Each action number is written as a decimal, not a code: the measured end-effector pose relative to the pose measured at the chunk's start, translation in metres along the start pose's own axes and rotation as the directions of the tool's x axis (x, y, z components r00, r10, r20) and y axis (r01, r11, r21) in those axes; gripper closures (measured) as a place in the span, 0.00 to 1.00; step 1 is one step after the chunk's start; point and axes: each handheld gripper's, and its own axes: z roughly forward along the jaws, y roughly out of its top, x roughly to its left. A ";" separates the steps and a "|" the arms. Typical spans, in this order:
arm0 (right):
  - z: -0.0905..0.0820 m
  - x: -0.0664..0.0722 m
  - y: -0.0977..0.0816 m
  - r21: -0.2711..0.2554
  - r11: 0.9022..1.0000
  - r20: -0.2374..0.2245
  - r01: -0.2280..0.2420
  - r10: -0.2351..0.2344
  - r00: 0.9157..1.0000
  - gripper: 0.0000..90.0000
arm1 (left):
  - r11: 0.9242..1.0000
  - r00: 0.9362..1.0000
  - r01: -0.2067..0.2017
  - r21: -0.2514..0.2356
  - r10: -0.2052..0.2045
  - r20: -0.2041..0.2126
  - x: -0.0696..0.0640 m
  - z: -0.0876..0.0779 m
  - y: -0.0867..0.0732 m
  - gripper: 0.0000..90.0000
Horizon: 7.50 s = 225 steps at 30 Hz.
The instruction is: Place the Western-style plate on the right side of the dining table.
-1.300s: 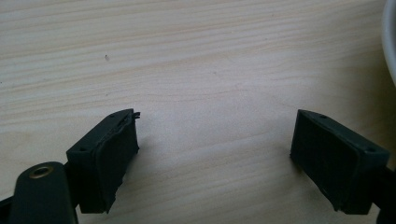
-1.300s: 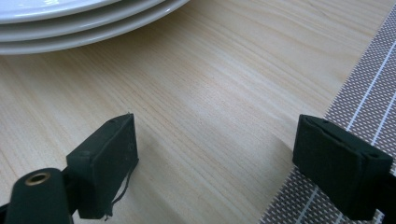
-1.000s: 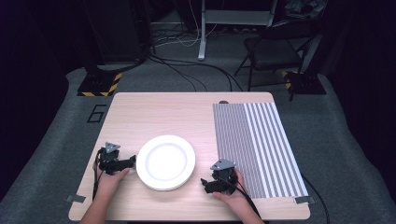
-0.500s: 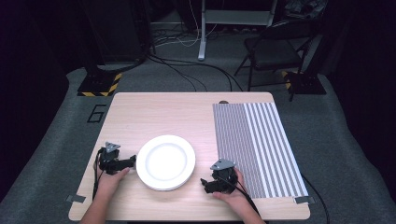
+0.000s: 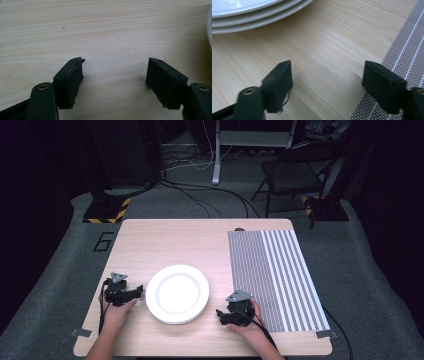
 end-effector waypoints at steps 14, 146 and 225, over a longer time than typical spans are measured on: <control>-0.013 0.008 0.021 0.016 1.000 0.017 0.000 0.000 1.000 0.44 | 0.997 0.996 0.083 -0.002 -0.083 0.037 -0.008 -0.030 0.017 0.48; -0.002 -0.006 0.070 -0.075 0.915 -0.200 -0.397 0.376 0.905 0.71 | 0.970 0.898 0.227 0.082 -0.241 0.367 -0.062 -0.039 0.003 0.95; -0.008 0.030 0.053 -0.230 0.911 0.099 -0.342 0.371 0.923 0.50 | 0.943 0.904 0.332 -0.026 -0.310 0.294 -0.121 -0.043 -0.010 0.59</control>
